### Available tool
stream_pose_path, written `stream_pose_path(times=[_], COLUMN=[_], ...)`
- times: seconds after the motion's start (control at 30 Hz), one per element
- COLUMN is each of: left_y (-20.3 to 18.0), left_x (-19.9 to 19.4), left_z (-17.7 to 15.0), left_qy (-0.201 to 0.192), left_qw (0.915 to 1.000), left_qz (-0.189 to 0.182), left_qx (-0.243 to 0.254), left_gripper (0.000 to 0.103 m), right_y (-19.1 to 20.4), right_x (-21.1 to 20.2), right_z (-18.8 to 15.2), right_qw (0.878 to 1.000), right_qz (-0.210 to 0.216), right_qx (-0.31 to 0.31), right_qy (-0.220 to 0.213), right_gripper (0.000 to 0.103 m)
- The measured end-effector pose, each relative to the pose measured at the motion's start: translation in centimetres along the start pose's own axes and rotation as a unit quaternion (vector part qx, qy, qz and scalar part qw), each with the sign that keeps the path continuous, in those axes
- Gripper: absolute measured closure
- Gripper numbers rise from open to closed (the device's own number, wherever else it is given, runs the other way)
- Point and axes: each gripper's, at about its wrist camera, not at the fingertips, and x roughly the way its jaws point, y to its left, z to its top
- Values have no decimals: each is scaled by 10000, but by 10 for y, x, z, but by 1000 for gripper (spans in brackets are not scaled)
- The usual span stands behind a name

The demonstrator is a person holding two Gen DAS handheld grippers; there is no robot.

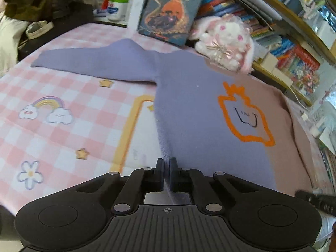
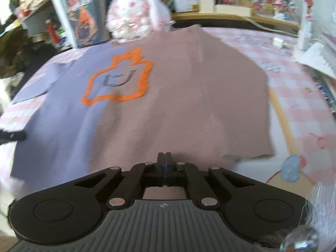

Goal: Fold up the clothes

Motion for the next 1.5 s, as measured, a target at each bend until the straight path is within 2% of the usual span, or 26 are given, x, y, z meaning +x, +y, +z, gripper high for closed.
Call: stream_pose_path(times=[0.17, 0.27, 0.5, 0.7, 0.77, 0.8, 0.93, 1.13, 1.2, 1.23, 1.27, 1.33, 1.4, 1.43, 1.47, 1.5], left_y=[19, 18, 22, 23, 26, 27, 34, 37, 38, 39, 39, 40, 40, 40, 39, 39], left_x=[2, 1, 1, 1, 0, 0, 0, -2, -3, -3, -4, -4, -4, -4, -4, -4], left_z=[-5, -6, -10, -10, -10, -10, -6, -6, -5, -5, -6, -6, -7, -7, -7, -7], left_qy=[109, 96, 37, 14, -3, -10, -55, -64, -67, -59, -53, -46, -40, -37, -27, -17], left_qw=[9991, 9989, 9983, 9982, 9981, 9980, 9970, 9970, 9971, 9971, 9970, 9969, 9970, 9970, 9971, 9972], left_qz=[391, 451, 579, 591, 608, 623, 751, 743, 726, 722, 732, 737, 724, 718, 711, 705], left_qx=[-147, -43, -68, -82, -100, -112, -200, -193, -222, -236, -245, -269, -277, -280, -269, -259], left_gripper=[100, 99, 99, 99, 99, 99, 99, 99, 99, 99, 99, 99, 99, 99, 99, 99], right_y=[30, 32, 18, 13, 11, 9, 2, 5, 4, 0, -5, -20, -45, -58, -69, -76], right_x=[-1, -1, -7, -13, -15, -15, -16, -9, -9, -11, -13, -19, -28, -33, -38, -41], right_z=[-9, -8, -2, -2, -2, -2, -7, -15, -12, -8, -3, 12, 32, 43, 52, 59], right_qw=[9961, 9957, 9982, 9971, 9959, 9954, 9941, 9933, 9929, 9933, 9927, 9863, 9675, 9512, 9348, 9258], right_qz=[563, 503, 168, -245, -419, -484, -655, -517, -481, -477, -623, -1253, -2247, -2790, -3227, -3447], right_qx=[-651, -760, -560, -653, -714, -742, -821, -1029, -1083, -1056, -1030, -977, -629, -353, -124, -2], right_qy=[180, 137, -101, -303, -355, -354, -281, 69, 75, 33, -81, -444, -976, -1273, -1479, -1549], right_gripper=[102, 102, 102, 83, 68, 68, 67, 66, 75, 91, 99, 99, 99, 94, 76, 62])
